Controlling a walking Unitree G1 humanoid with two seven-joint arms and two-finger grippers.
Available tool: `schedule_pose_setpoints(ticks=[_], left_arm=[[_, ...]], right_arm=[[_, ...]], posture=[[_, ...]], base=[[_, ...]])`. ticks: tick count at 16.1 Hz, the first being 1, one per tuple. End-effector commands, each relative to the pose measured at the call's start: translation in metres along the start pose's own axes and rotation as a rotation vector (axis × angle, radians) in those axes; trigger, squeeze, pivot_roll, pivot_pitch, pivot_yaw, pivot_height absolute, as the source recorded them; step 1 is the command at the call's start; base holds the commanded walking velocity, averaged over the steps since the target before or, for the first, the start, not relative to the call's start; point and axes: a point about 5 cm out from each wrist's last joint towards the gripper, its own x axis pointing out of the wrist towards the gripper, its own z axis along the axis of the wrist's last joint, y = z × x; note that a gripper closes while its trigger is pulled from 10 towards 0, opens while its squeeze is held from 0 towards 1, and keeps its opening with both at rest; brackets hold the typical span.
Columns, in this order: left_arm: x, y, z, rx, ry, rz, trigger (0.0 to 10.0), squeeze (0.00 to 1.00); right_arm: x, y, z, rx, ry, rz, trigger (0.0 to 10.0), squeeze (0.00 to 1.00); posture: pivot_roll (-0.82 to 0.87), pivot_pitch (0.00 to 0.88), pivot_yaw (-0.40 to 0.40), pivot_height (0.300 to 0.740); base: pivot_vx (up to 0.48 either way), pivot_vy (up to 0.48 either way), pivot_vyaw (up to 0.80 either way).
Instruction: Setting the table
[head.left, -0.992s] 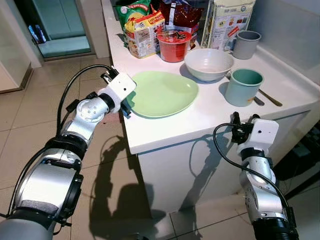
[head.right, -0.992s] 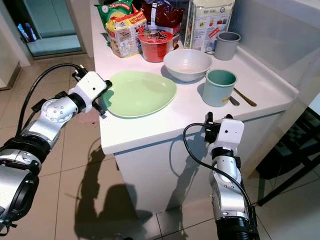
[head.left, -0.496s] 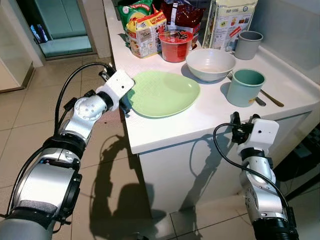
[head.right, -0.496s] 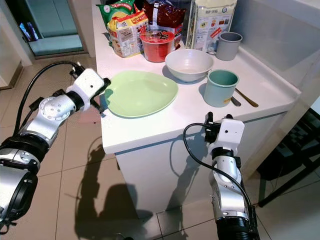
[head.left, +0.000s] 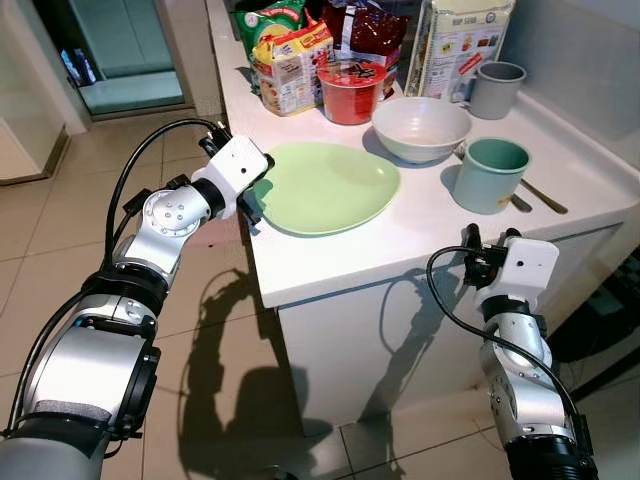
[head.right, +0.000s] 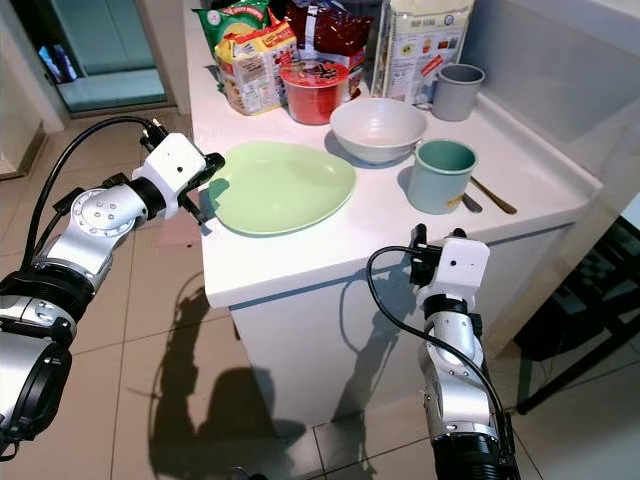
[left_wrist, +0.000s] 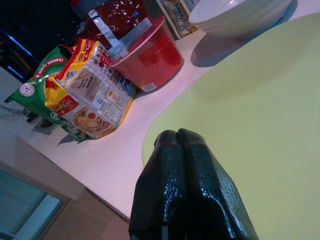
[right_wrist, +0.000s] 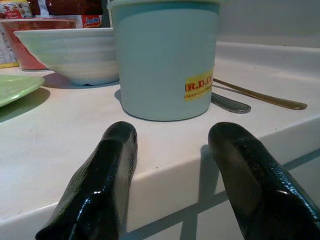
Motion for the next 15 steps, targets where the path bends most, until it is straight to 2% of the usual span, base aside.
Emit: schedule_pose_setpoints(ticks=[1,6,8,9,11,15], left_arm=[[0.000,-0.003,-0.003,-0.009,0.019,-0.025,10.0,0.00],[0.002,-0.018,-0.006,-0.001,0.020,-0.079,10.0,0.00],[0.002,-0.018,-0.006,-0.003,0.020,-0.080,10.0,0.00],[0.002,-0.018,-0.006,-0.005,0.019,-0.079,10.0,0.00],[0.003,-0.018,-0.006,-0.005,0.016,-0.078,10.0,0.00],[0.004,-0.019,-0.005,-0.006,0.013,-0.072,10.0,0.00]], right_arm=[[-0.001,0.002,-0.001,-0.008,0.000,0.008,10.0,0.00],[0.000,0.002,0.000,-0.011,-0.002,0.007,10.0,0.00],[-0.001,0.010,0.000,-0.032,0.005,0.067,10.0,0.00],[-0.002,0.020,0.006,-0.061,-0.031,0.125,10.0,0.00],[-0.003,0.027,0.012,-0.073,-0.067,0.166,10.0,0.00],[-0.001,0.024,0.020,-0.079,-0.118,0.166,10.0,0.00]], posture=[[0.01,0.000,0.056,0.740],[0.01,0.000,0.057,0.740],[0.01,0.000,0.059,0.740],[0.01,0.000,0.059,0.740],[0.01,0.000,0.058,0.740],[0.01,0.000,0.056,0.740]], base=[[0.000,0.000,0.00],[0.000,0.000,0.00],[0.000,0.000,0.00],[0.000,0.000,0.00],[0.000,0.000,0.00],[0.000,0.000,0.00]])
